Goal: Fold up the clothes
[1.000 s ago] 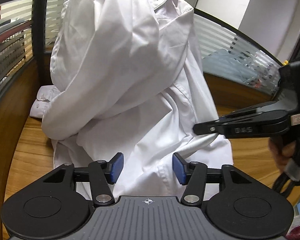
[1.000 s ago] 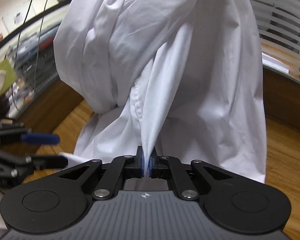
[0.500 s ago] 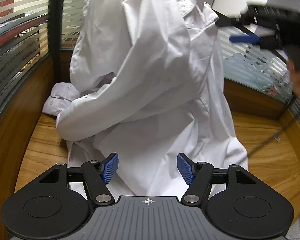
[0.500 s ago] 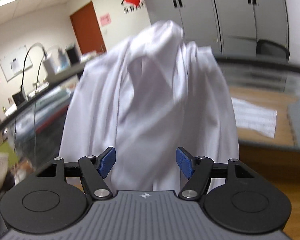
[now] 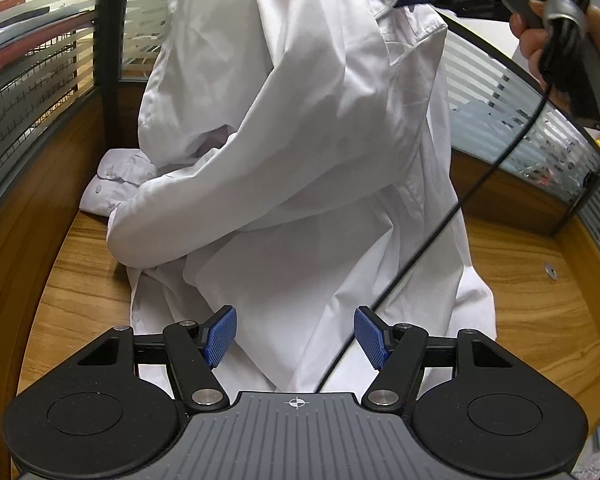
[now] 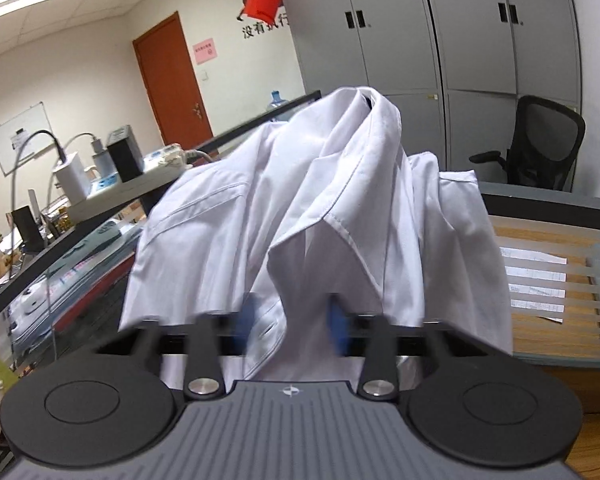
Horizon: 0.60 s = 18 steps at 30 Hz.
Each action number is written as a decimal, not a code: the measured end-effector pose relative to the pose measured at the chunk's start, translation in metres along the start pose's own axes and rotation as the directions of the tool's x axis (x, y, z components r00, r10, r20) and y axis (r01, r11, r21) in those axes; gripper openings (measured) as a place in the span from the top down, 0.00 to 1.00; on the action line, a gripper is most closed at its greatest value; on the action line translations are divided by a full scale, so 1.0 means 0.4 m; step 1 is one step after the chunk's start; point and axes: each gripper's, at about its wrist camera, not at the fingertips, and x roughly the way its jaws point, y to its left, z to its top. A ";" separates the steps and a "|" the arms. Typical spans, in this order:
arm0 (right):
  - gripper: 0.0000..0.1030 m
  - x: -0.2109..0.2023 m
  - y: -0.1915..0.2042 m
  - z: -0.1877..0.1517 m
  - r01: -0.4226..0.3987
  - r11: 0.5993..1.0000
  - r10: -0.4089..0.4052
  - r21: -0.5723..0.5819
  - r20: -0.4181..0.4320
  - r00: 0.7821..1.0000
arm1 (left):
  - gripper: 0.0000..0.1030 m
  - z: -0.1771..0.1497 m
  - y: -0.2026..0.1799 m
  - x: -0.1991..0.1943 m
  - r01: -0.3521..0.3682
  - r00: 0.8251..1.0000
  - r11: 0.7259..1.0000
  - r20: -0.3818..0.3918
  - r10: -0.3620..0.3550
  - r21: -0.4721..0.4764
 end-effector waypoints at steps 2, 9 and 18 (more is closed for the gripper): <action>0.95 0.006 -0.004 -0.002 -0.005 1.000 0.005 0.018 0.001 1.000 | 0.34 0.002 0.002 0.001 -0.003 1.000 1.000 0.002 0.003 0.000; 0.99 -0.129 0.004 -0.053 -0.056 0.998 0.057 -0.015 0.056 0.997 | 0.34 0.016 0.025 -0.006 -0.049 0.999 0.999 0.022 0.050 -0.020; 0.99 -0.368 -0.093 -0.277 -0.007 0.997 0.012 0.079 -0.054 0.998 | 0.34 0.023 0.039 -0.018 -0.087 0.996 0.996 0.025 0.088 -0.030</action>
